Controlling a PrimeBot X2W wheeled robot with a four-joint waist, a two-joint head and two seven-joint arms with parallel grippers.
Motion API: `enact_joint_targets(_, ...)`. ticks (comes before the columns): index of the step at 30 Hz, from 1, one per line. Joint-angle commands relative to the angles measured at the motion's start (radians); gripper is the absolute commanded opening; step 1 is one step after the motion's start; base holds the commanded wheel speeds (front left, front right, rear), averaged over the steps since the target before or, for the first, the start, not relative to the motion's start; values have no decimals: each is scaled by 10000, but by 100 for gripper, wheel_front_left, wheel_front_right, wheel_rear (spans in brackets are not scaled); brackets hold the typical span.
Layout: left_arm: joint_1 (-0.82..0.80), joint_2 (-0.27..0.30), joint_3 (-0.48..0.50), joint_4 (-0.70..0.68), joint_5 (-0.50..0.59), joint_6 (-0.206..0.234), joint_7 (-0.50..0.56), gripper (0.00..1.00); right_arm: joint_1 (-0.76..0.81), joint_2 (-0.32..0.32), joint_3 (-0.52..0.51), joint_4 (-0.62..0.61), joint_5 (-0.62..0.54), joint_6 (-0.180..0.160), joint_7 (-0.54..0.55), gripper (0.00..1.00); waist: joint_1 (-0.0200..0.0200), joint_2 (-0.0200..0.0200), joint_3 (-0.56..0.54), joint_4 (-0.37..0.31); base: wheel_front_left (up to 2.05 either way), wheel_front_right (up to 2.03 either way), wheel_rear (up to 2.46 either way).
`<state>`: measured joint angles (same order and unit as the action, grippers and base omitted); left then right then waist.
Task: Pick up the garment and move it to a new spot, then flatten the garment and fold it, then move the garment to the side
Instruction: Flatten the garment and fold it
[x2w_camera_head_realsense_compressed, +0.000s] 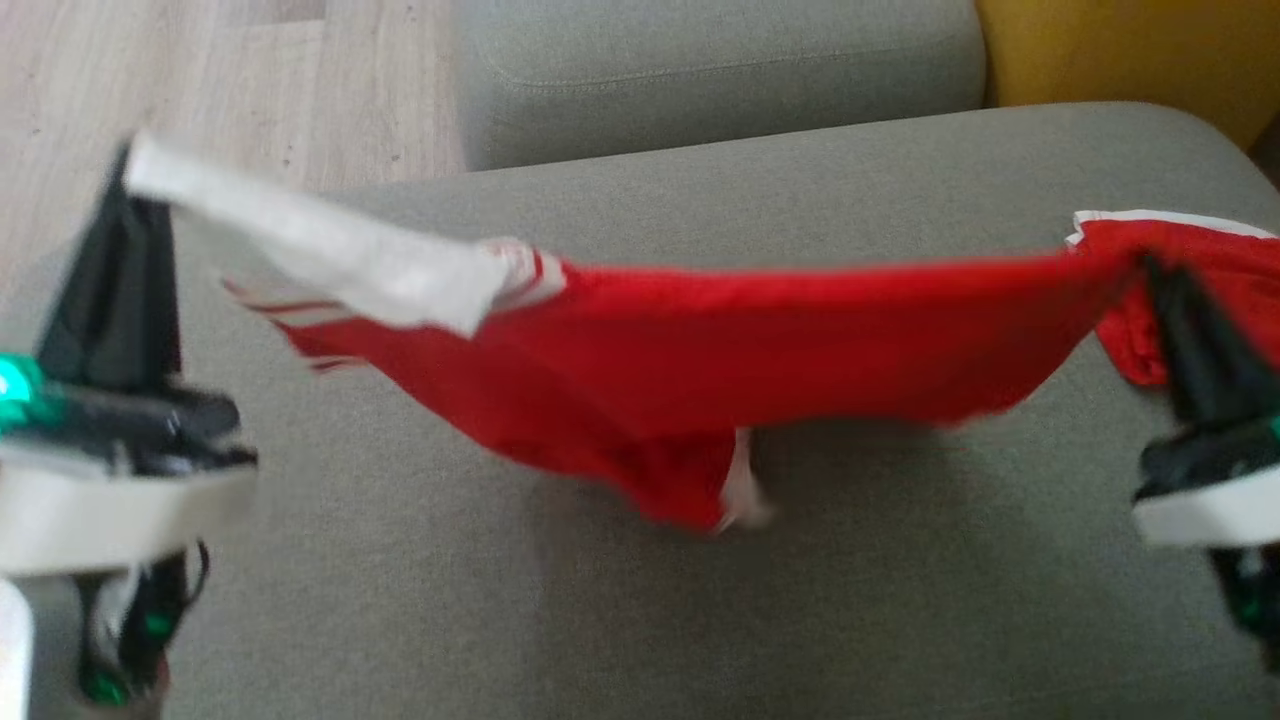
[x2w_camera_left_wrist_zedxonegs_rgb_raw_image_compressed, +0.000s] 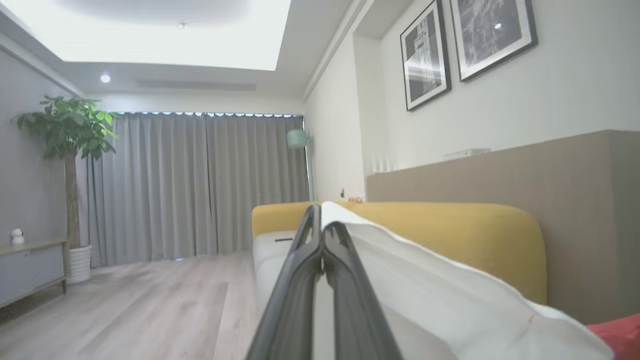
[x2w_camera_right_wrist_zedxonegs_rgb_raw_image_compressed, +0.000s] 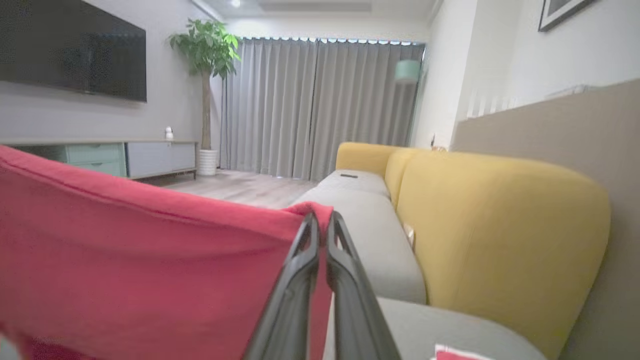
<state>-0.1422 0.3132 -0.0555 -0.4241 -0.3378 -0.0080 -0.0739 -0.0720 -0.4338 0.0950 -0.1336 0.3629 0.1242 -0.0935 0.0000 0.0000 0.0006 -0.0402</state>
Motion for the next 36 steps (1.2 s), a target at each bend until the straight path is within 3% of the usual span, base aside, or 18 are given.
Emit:
enact_joint_targets(1,-858,344,406,-287,-217,-67,314,0,-441,-342,-58,-573,180,65,344,0,0,0,-10,3,0,0,0)
enact_joint_targets(5,-1368,561,158,205,-386,-268,1018,0,-689,-497,15,-637,404,65,1240,0,0,0,76,-34,0,0,0)
enact_joint_targets(10,-1096,492,-179,1409,-534,-322,1374,0,-891,-205,973,715,787,65,2743,0,0,0,500,-93,0,0,0)
enact_joint_targets(11,-1012,425,-215,1643,-548,-321,1257,0,-988,-48,1120,1091,825,65,2767,7,0,0,618,-78,0,0,0)
enact_joint_targets(12,-950,355,-250,1878,-546,-323,1104,0,-1118,119,1204,1453,831,65,2591,40,0,0,727,-50,0,0,0)
enact_joint_targets(13,-909,317,-303,2114,-490,-335,934,0,-1244,324,1201,1850,803,65,2314,95,0,0,837,-9,0,0,0)
enact_joint_targets(14,-894,250,-362,2334,-453,-343,761,0,-1355,511,1148,2240,760,65,1983,100,0,0,955,52,0,0,0)
enact_joint_targets(19,-941,29,-595,3312,-231,-343,55,0,-1473,773,1159,3551,242,65,271,100,0,0,1282,344,0,0,0)
enact_joint_targets(24,-867,-87,-652,3865,-206,-320,-384,0,-959,273,1590,3831,-66,65,-675,100,0,0,1375,486,0,0,0)
enact_joint_targets(29,-711,-104,-701,4093,-167,-289,-631,0,-953,-369,2367,4155,-798,65,-756,100,0,0,1503,522,0,0,0)
enact_joint_targets(36,-859,-196,-938,4227,-91,-304,-772,0,-1845,-28,2583,5256,-1630,65,-260,100,0,0,1660,685,0,0,0)
